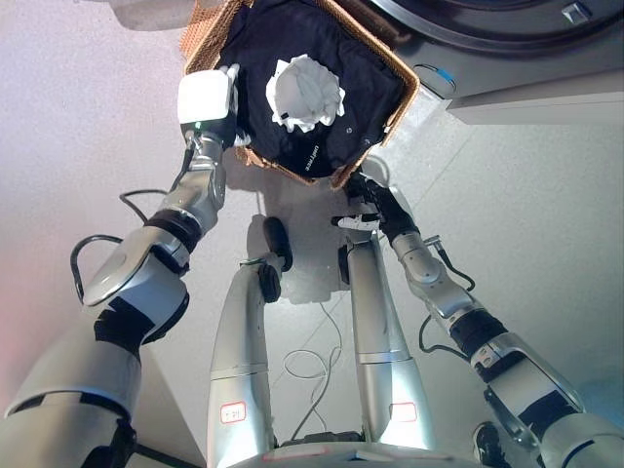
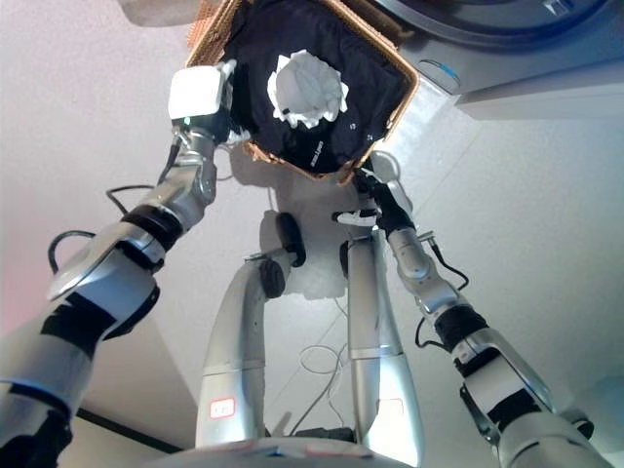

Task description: Put the clothes in the basket into the washing machine.

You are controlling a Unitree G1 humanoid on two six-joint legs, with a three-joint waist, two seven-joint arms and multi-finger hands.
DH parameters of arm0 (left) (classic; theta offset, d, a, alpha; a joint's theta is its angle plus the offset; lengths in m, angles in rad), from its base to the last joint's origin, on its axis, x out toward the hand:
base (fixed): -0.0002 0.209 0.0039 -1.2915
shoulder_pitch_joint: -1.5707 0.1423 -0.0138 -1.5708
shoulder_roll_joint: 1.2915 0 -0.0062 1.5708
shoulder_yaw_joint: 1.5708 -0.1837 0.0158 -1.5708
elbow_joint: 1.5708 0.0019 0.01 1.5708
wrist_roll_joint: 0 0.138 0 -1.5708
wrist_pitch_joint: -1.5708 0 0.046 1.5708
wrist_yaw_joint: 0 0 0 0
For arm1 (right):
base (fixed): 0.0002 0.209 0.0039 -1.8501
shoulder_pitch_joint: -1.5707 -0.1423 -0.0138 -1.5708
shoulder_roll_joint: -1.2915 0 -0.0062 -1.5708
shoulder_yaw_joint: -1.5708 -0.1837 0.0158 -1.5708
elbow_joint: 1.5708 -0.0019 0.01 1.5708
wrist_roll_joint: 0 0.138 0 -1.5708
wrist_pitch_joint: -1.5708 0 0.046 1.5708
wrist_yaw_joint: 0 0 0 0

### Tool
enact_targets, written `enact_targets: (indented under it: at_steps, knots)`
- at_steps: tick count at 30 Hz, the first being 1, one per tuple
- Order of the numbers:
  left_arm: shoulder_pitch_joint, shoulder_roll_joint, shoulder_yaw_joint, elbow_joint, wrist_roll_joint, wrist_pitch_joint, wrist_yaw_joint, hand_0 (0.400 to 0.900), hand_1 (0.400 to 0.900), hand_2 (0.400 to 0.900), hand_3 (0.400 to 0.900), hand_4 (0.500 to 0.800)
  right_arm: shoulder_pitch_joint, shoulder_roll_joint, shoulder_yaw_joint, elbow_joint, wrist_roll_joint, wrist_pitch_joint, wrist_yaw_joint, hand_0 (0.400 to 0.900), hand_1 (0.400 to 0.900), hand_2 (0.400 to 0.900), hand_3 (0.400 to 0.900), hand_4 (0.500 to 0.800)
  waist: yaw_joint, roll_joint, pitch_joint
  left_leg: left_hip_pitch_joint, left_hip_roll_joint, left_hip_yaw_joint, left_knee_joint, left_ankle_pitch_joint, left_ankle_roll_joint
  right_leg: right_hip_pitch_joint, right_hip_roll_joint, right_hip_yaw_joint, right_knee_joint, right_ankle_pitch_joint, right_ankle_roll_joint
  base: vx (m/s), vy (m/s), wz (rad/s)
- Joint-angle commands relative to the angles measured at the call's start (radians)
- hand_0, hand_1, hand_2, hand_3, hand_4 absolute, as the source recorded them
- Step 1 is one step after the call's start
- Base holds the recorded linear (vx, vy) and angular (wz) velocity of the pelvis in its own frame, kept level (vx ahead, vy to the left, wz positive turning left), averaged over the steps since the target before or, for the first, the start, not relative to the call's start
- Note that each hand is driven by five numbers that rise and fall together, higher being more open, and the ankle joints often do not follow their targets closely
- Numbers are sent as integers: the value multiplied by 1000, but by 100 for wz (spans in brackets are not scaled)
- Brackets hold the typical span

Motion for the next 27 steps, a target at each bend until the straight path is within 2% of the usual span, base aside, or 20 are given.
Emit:
enact_targets:
  at_steps: [1, 6, 10, 14, 27]
  knots:
    - [63, 26, 64, 20, -18, -18, 74, 900, 900, 900, 900, 800, 65, 22, 59, -34, 34, -62, 0, 900, 900, 900, 900, 800, -32, 94, -101, -11, -5, -35, -62, 23, -26, -16, -2, -28, 102, -139, 18, 0, 0, 0]
    - [51, 5, 64, -13, -32, -27, 95, 900, 900, 900, 900, 800, 69, 32, 72, -17, 37, -57, 5, 900, 900, 900, 900, 800, -29, 110, -104, 0, -11, -14, -64, 18, -26, -24, -5, -15, 111, -139, 16, 16, 24, -6]
    - [34, -9, 51, -6, -31, -24, 90, 900, 900, 900, 900, 800, 58, 37, 88, -22, 48, -59, 10, 900, 900, 900, 900, 800, -32, 109, -99, -10, -5, 0, -47, 7, -22, -32, 7, -10, 116, -142, 15, 7, 19, -18]
    - [23, -29, 49, 3, -31, -15, 91, 900, 900, 900, 900, 800, 75, 23, 77, -74, 68, -72, 3, 900, 900, 900, 900, 800, -40, 104, -94, -43, -5, -1, -11, -4, -20, -52, 11, -10, 137, -146, 16, -8, -15, 1]
    - [-46, -69, 50, -61, -77, -5, 146, 900, 900, 900, 900, 800, 92, -6, 77, -175, 80, -78, -20, 900, 900, 900, 900, 800, -45, 118, -78, -161, -9, 0, 106, -40, -14, -161, 22, -16, 264, -178, 12, -11, -14, 5]
